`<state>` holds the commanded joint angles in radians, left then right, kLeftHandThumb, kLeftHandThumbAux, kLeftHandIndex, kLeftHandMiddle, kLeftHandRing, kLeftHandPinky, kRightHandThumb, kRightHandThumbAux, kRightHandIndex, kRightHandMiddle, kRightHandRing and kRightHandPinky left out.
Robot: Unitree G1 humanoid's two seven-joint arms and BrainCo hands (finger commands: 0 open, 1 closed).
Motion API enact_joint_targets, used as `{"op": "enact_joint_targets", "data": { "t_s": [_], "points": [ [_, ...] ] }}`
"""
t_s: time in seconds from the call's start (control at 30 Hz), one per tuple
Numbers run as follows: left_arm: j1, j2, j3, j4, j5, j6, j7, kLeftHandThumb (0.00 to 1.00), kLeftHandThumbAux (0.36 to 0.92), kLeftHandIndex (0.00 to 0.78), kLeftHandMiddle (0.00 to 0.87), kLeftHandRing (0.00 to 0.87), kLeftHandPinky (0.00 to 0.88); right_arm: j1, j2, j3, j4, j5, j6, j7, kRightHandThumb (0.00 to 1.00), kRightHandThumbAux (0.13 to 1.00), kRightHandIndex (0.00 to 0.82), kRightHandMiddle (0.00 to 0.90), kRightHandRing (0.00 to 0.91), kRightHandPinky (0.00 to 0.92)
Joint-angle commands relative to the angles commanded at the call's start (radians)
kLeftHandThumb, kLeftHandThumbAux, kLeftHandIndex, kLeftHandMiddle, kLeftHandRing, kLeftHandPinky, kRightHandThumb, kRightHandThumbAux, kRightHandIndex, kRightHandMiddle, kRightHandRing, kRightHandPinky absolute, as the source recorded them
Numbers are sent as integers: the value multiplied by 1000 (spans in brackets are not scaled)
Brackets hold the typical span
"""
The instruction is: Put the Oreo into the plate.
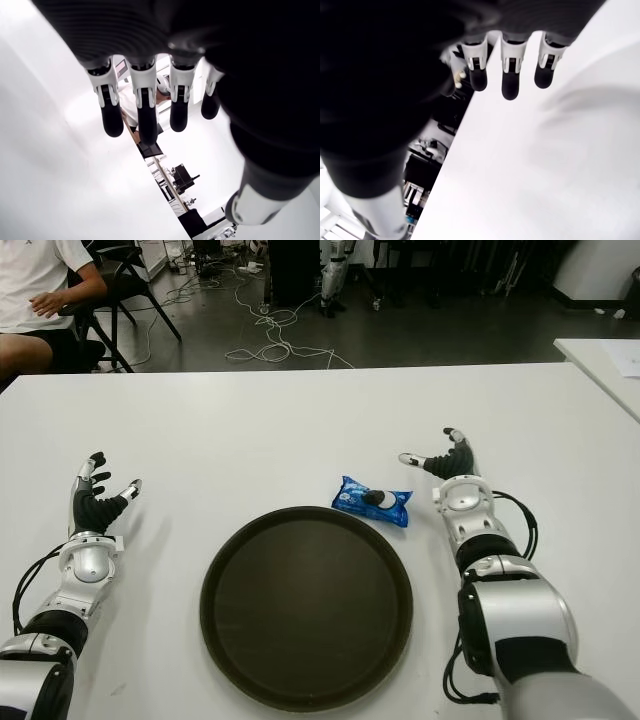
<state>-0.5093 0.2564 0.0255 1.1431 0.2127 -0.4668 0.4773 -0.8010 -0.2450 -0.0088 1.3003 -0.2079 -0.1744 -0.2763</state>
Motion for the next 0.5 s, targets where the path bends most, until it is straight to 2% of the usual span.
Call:
{"op": "enact_joint_targets", "data": {
  "t_s": [0.37,0.5],
  "points": [
    [-4,0,-3,4,1,-1,-11,213,745,80,135,157,195,10,-4,9,2,2,-87,-1,0,742,139,82,81,60],
    [-4,4,-11,5,11,3,-4,202,730,80,137,165,209,16,-4,4,0,8,-118,9,0,736,163,97,81,53]
  ]
}}
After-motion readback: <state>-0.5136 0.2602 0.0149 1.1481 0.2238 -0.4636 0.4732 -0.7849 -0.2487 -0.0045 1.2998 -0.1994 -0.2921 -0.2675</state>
